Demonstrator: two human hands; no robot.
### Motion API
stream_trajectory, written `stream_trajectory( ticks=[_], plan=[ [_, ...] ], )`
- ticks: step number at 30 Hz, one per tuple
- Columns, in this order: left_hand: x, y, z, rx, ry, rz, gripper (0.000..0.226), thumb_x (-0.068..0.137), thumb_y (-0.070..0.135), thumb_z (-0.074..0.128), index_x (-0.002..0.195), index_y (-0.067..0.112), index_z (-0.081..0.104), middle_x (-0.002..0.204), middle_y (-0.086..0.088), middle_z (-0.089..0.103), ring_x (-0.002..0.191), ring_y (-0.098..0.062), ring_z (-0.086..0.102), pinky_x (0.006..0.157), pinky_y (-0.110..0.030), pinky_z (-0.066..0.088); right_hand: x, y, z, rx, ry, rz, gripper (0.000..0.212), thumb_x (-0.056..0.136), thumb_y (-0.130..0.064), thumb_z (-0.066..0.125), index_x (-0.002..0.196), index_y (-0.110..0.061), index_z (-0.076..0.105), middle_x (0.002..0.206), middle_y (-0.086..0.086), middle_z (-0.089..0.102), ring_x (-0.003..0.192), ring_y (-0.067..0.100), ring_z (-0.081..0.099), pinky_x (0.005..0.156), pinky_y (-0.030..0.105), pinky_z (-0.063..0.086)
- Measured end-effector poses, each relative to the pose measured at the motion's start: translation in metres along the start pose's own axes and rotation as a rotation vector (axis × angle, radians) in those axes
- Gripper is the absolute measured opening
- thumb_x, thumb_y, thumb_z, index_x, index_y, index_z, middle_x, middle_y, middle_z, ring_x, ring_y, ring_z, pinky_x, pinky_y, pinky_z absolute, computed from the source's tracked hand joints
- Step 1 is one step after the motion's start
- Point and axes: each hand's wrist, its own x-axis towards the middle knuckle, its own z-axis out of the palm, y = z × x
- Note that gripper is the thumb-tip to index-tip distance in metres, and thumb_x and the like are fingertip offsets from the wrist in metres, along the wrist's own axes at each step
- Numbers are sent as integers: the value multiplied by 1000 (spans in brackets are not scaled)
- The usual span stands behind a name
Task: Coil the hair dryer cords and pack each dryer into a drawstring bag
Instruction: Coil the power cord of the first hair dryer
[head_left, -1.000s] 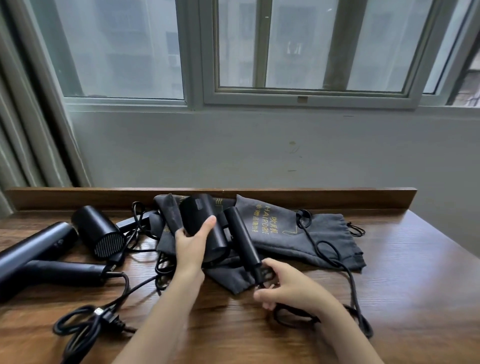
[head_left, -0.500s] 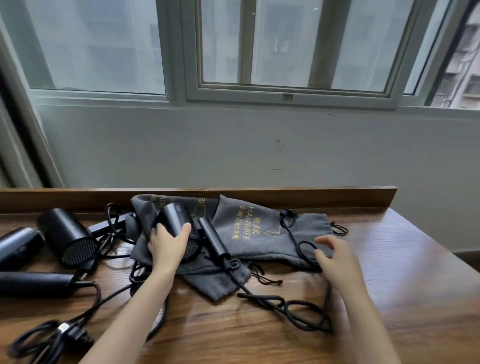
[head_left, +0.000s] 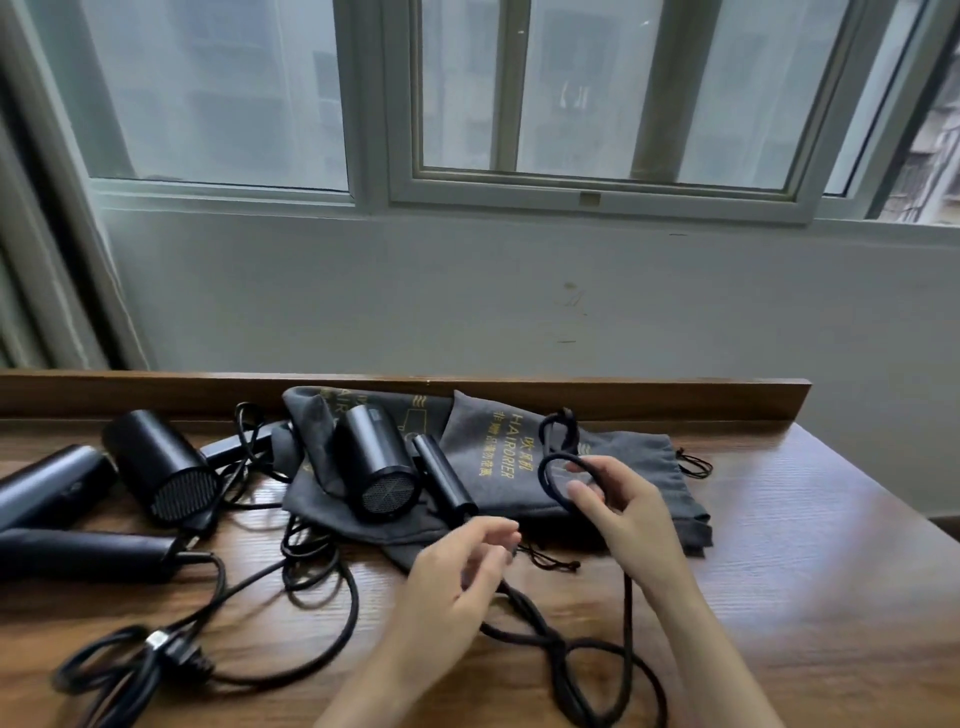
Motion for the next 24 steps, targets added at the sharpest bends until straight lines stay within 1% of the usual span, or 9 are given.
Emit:
stream_trajectory(
  ticks=[4,6,8,10,13,16,19,21,24],
  plan=[
    [8,-5,-5,-633,-18,-419,40,83,48,46,115,26,51,113,-4,67,95,-16,68,75,-30,56,-8,-26,27,198,-152,-87,11,83,-18,60,87,-22,69,84,-4,72,76,2,64,69,12,48],
    [14,-7,-16,-970,31,-460,54,81,51,39,123,17,49,121,-7,65,103,-21,66,77,-33,57,-12,-27,32,187,-309,-91,17,87,-15,58,78,-21,71,76,-4,71,69,0,63,65,12,47],
    [18,-10,-27,-1097,90,-442,54,89,46,34,126,10,49,121,-7,65,106,-19,64,80,-32,56,-16,-25,36,133,-503,-68,30,90,-29,57,65,-16,67,58,-4,61,55,-1,52,56,13,42],
    [20,-14,-31,-1017,87,-442,46,98,35,28,123,6,52,112,-6,69,97,-14,68,77,-28,54,-18,-20,40,81,-617,-1,41,89,-36,54,53,-18,54,48,-8,44,50,2,41,53,21,40],
    [15,-17,-25,-774,60,-381,31,100,15,31,114,3,55,88,-7,73,67,-12,66,65,-25,55,-21,-11,46,-122,-614,44,42,93,-30,55,51,-24,56,50,-6,52,56,10,49,62,37,41],
    [11,-23,-20,-676,41,-284,24,95,8,38,110,4,57,71,-4,67,58,-10,56,57,-21,50,-23,-12,55,-174,-299,4,11,89,-18,61,88,-28,67,85,-5,67,75,2,58,67,24,43],
    [12,-28,-20,-725,-7,-231,23,86,19,46,102,8,59,71,-1,62,64,-11,56,61,-22,51,-23,-10,56,-127,-44,44,55,84,-7,65,129,-26,41,126,-14,45,104,-1,53,74,8,46],
    [13,-31,-18,-715,-34,-228,23,83,23,47,97,12,61,68,3,60,64,-9,56,60,-21,51,-22,-7,52,12,-144,83,68,88,-6,60,138,-37,27,137,-23,32,112,-1,52,81,9,47],
    [9,-33,-16,-706,-76,-224,23,83,28,48,87,22,69,70,5,62,68,-7,59,64,-22,52,-19,-3,47,328,-281,108,48,95,-1,46,130,-32,48,128,-6,55,102,8,63,79,19,52]
  ],
)
